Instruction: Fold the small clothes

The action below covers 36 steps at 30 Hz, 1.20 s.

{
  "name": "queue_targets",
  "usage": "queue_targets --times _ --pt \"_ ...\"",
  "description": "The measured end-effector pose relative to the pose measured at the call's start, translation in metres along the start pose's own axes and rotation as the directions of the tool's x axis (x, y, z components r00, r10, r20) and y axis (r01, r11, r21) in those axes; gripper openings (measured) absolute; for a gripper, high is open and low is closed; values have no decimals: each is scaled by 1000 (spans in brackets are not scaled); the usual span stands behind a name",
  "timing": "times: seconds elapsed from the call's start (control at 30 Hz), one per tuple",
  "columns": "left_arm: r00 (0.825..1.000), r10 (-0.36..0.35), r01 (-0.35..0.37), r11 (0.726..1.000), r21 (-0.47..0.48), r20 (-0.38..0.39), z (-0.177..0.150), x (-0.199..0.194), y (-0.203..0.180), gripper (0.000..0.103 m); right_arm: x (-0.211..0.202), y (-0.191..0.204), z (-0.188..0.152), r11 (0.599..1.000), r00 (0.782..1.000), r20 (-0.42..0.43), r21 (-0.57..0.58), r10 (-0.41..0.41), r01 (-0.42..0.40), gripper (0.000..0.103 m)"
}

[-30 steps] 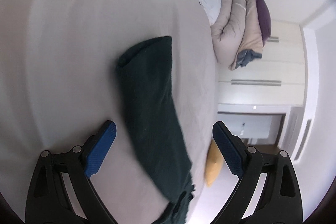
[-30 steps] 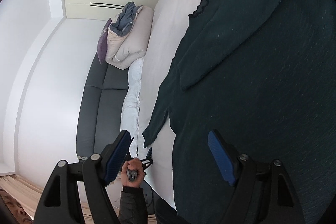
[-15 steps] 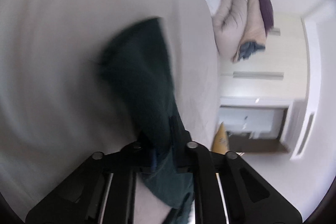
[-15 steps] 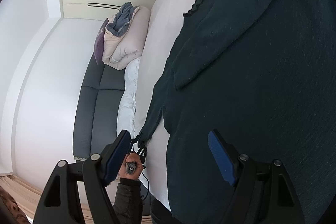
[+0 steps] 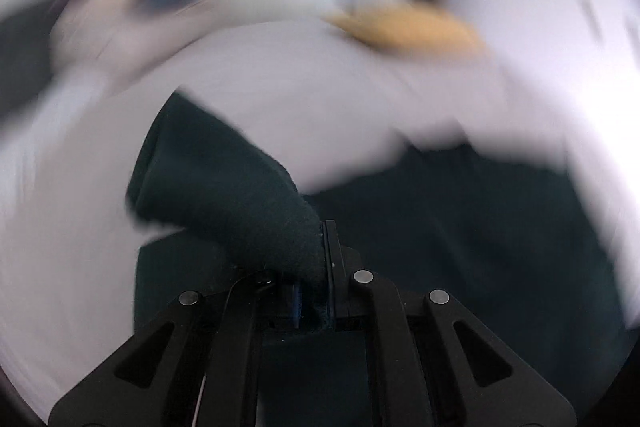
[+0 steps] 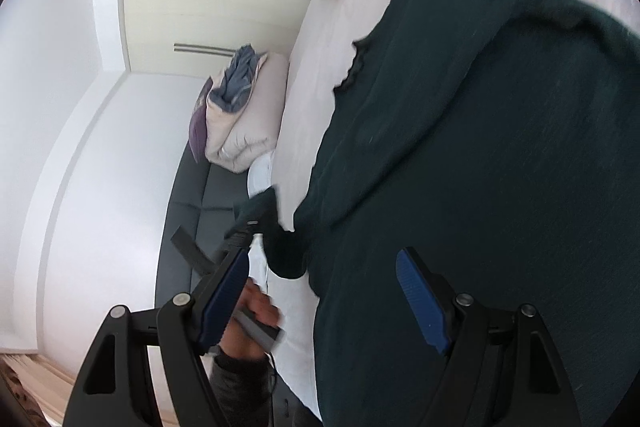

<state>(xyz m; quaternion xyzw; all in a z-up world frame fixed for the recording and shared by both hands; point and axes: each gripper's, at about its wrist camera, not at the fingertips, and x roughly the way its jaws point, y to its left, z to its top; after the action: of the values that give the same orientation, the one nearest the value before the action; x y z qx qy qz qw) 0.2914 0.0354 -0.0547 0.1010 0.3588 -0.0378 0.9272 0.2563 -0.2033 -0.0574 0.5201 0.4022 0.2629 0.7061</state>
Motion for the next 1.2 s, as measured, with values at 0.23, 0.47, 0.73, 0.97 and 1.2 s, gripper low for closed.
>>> queue_targets --times 0.23,0.47,0.73,0.97,1.2 --pt "996 87 -82 964 254 -9 -38 35 -88 8 13 4 38 996 997 -24 -61 -73 71 80" --pt "997 69 -72 977 202 25 -42 43 -66 8 103 23 76 998 983 -174 -35 -61 55 80" --pt "998 19 -26 994 105 62 -52 20 -55 8 193 28 87 977 928 -307 -49 -212 207 67" --pt "998 -7 4 999 54 59 -59 4 -41 8 216 19 84 975 922 -320 -42 -219 217 52" --pt "999 -33 34 999 -7 42 -56 0 -28 9 224 32 86 961 920 -285 -141 -268 236 13"
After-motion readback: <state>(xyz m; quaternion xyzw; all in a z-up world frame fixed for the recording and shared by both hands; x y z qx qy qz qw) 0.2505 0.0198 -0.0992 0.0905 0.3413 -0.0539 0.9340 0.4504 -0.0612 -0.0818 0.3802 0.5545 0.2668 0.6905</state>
